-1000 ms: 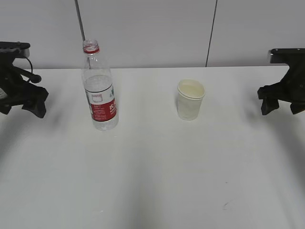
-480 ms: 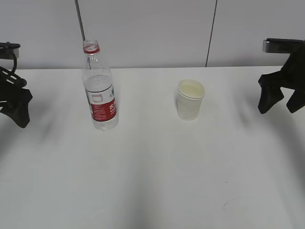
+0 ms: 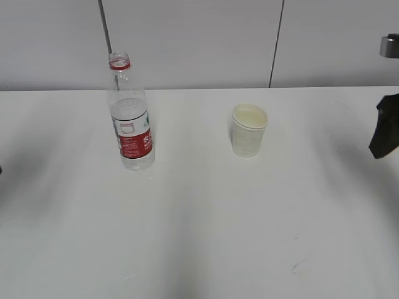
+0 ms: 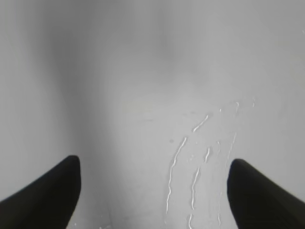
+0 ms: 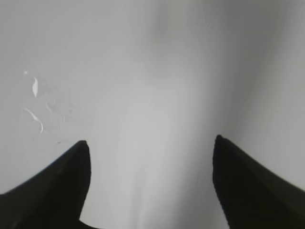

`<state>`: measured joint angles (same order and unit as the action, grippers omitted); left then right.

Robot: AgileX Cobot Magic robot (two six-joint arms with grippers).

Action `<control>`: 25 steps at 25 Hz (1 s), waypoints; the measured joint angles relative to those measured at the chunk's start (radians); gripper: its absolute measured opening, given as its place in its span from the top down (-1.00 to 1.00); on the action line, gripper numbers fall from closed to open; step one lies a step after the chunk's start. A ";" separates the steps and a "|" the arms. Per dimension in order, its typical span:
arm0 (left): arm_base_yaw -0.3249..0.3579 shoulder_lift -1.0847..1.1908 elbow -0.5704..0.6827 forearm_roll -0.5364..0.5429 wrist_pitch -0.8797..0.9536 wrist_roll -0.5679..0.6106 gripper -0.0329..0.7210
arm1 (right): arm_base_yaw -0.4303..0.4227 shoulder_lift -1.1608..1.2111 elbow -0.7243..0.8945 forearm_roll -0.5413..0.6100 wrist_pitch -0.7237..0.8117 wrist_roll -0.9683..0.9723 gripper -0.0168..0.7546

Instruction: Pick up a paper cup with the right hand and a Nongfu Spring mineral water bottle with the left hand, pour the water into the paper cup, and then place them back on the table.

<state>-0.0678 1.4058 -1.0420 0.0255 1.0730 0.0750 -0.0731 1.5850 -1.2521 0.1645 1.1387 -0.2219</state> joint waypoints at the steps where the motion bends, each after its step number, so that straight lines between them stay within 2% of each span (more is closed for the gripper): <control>1: 0.000 -0.037 0.021 0.000 0.001 0.000 -0.61 | 0.000 -0.030 0.035 0.002 0.000 -0.002 -0.57; 8: 0.000 -0.291 0.206 -0.004 0.011 0.000 -0.60 | 0.000 -0.284 0.247 0.004 -0.006 -0.005 -0.57; 14: 0.000 -0.506 0.322 -0.055 0.022 0.000 -0.59 | 0.000 -0.483 0.363 0.005 -0.004 -0.006 -0.57; 25: 0.000 -0.865 0.364 -0.066 0.134 0.000 -0.55 | 0.000 -0.778 0.529 0.014 0.038 -0.006 -0.57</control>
<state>-0.0678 0.5409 -0.6781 -0.0403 1.2067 0.0750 -0.0731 0.8066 -0.7227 0.1782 1.1762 -0.2281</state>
